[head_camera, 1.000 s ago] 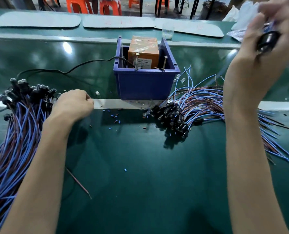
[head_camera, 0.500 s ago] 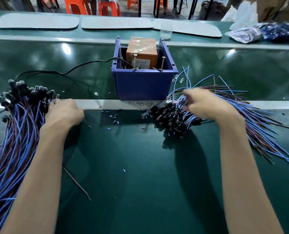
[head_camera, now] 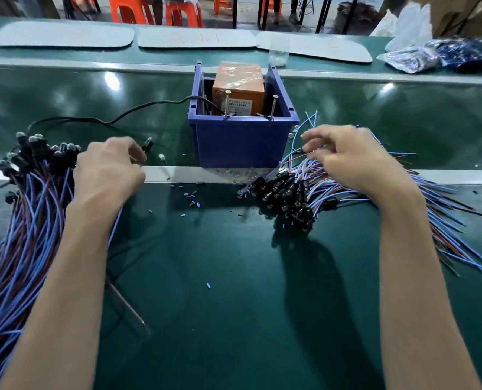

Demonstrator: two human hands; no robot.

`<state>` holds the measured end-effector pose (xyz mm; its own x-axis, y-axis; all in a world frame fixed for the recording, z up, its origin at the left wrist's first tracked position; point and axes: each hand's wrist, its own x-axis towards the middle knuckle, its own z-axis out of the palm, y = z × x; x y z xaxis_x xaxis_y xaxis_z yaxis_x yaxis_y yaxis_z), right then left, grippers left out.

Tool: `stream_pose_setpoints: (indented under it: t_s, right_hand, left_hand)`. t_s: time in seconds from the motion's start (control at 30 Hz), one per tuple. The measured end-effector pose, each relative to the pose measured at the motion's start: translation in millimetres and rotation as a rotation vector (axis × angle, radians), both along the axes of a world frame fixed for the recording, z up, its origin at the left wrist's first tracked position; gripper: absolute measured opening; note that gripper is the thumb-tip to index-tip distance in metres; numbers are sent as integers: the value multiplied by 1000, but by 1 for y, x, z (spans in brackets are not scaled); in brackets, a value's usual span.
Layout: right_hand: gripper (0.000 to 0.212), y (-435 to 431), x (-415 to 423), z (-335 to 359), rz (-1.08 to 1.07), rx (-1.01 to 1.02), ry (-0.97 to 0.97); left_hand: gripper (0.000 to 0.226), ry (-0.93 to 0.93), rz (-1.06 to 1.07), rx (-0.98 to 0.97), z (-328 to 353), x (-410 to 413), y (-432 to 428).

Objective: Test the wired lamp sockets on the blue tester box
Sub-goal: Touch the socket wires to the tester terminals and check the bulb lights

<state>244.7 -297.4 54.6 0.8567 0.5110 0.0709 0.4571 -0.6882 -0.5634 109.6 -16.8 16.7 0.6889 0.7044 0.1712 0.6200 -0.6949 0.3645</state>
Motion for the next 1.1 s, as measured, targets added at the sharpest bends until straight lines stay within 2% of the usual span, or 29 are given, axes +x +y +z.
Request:
stream_pose_setpoints:
  t_s: [0.07,0.13,0.23,0.3,0.4,0.47,0.5,0.53,0.6,0.63,0.67,0.7,0.77,0.87,1.0,1.03,1.1]
  right_hand:
    - [23,6,-7,5,-17,218,8]
    - [14,14,-15,8,40,347,98]
    - [20,28,-27,7,171,371,285]
    - [24,37,-33,4,207,485,370]
    - [15,45,-37,5,142,700,325]
    - [13,45,-37,8,74,819,308]
    - [14,44,-36,10,55,889,327]
    - [15,42,-36,12,48,957,349]
    - [17,38,-36,18,78,1037,380]
    - [19,36,-37,21,97,1036,381]
    - [20,34,-39,24,117,1011,374]
    - [22,32,-39,26,136,979,364]
    - [24,27,-40,31,174,925,344]
    - [28,18,-38,35,178,908,350]
    - [30,8,-32,36,138,996,434]
    - [30,7,-31,36,128,1017,454]
    - [31,7,-28,34,100,1038,488]
  left_hand:
    - [16,-186,-72,26,15,0,-11]
    - [15,-393,-228,10,28,2,-32]
    - [20,-599,-583,-155,40,6,-72]
    - [17,-610,-705,-207,37,11,-93]
    - [12,-619,-674,-142,32,14,-114]
    - [19,-707,-577,-59,37,12,-117]
    - [23,-725,-564,-80,40,11,-117]
    - [27,-692,-586,-218,44,10,-115]
    - [42,-423,-663,-778,52,9,-112]
    - [54,-262,-636,-1048,53,10,-110]
    - [66,-150,-562,-1230,50,12,-108]
    - [74,-124,-470,-1352,46,15,-104]
    - [76,-297,-304,-1544,39,20,-95]
    - [63,-776,-140,-1778,38,22,-78]
    - [47,-1291,97,-1883,39,20,-62]
    - [44,-1377,112,-1883,39,19,-61]
    - [40,-1415,114,-1828,39,19,-63]
